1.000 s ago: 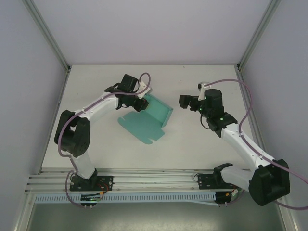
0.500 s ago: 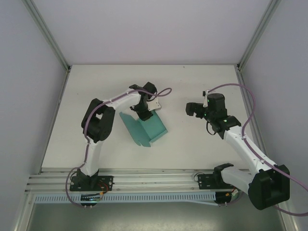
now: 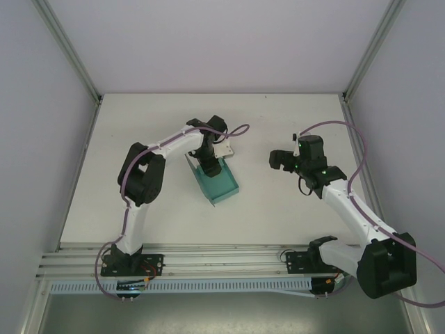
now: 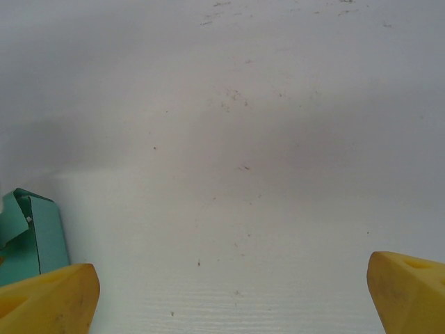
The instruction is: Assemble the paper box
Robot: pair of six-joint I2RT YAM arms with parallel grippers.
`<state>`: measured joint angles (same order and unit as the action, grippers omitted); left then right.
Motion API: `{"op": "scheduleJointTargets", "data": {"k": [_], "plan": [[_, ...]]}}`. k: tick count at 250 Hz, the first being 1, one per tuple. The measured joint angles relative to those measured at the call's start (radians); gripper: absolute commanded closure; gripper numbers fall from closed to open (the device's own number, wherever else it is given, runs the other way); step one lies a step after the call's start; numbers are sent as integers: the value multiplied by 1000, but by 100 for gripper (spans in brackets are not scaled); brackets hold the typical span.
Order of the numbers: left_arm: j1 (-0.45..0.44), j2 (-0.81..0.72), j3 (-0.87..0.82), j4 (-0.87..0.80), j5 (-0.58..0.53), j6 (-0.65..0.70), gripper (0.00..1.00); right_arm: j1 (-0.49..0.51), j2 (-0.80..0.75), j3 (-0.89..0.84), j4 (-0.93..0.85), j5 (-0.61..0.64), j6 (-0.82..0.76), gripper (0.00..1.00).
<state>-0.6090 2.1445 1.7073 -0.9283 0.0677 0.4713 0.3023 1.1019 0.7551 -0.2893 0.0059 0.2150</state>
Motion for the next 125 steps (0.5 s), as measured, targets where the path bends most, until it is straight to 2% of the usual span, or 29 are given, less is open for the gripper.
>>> {"op": "scheduleJointTargets", "data": {"k": [64, 96, 125], "plan": [[0, -122, -48, 61, 48, -3, 32, -2, 18, -1, 0, -45, -6, 1], [2, -170, -62, 106, 26, -5, 37, -2, 30, -1, -6, -67, 1, 1], [10, -139, -39, 112, 5, -9, 42, -2, 30, -1, -7, -81, 5, 1]]}}
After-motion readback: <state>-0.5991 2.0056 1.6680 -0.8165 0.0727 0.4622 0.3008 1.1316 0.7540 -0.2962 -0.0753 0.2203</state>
